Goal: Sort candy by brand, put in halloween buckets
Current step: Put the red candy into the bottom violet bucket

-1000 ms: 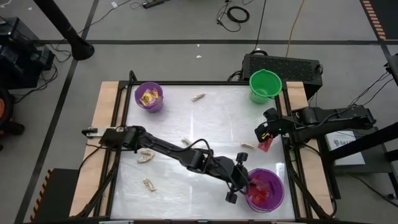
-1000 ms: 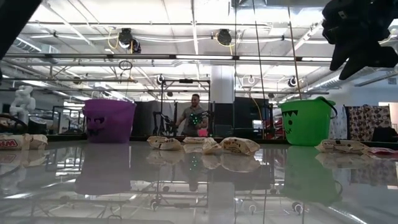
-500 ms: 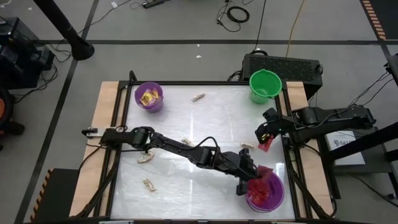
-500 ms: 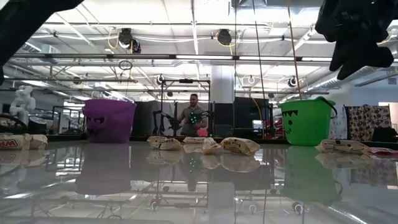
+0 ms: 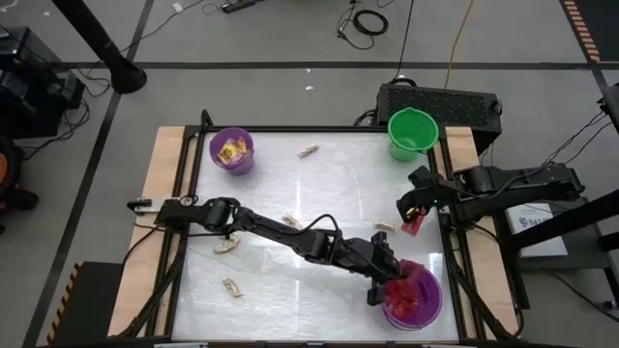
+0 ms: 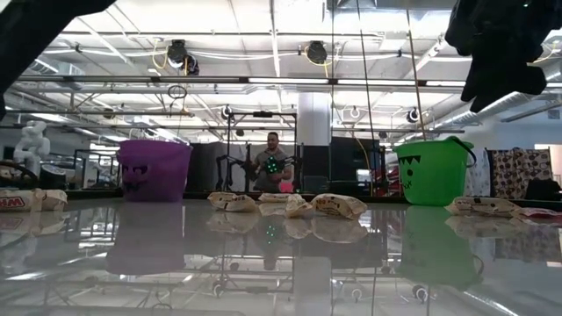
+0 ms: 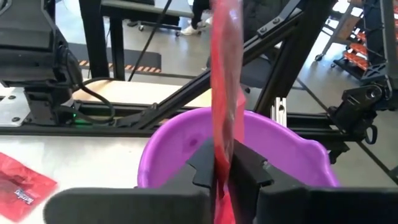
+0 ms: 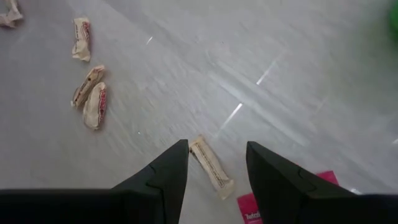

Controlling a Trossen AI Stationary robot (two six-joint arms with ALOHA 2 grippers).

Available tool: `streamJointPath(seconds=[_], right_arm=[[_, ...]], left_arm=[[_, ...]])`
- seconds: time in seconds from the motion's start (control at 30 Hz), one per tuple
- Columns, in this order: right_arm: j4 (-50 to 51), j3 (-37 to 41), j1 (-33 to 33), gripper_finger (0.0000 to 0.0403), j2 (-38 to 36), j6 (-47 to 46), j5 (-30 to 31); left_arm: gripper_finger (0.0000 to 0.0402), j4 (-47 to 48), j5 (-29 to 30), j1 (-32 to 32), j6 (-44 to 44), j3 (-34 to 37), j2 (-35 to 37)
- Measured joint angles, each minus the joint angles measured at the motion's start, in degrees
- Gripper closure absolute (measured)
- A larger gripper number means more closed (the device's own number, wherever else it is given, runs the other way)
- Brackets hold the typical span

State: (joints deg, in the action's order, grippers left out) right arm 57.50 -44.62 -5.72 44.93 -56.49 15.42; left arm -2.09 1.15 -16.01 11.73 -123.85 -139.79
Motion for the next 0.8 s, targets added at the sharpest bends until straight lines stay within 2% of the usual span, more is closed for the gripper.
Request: streamJointPath(seconds=[0.17, 0.5, 0.67, 0.8], right_arm=[[-0.03, 0.00, 0.00, 0.0248, 0.00, 1.48, 0.66], [-0.07, 0.00, -0.01, 0.0248, 0.00, 1.51, 1.46], [0.95, 0.00, -0.02, 0.0248, 0.00, 0.97, 1.41], [6.78, 0.00, -0.03, 0.0248, 0.11, -7.49, 0.76]], left_arm=[[0.0330, 0.22, 0.24, 0.00, -0.02, 0.00, 0.00], [0.0218, 3.05, 0.42, 0.01, -0.07, 0.00, 0.00], [0.0201, 5.91, 0.41, 0.24, -0.18, 0.00, 1.08], [0.0201, 12.90, 0.40, 1.25, -0.44, -0.04, 5.05]])
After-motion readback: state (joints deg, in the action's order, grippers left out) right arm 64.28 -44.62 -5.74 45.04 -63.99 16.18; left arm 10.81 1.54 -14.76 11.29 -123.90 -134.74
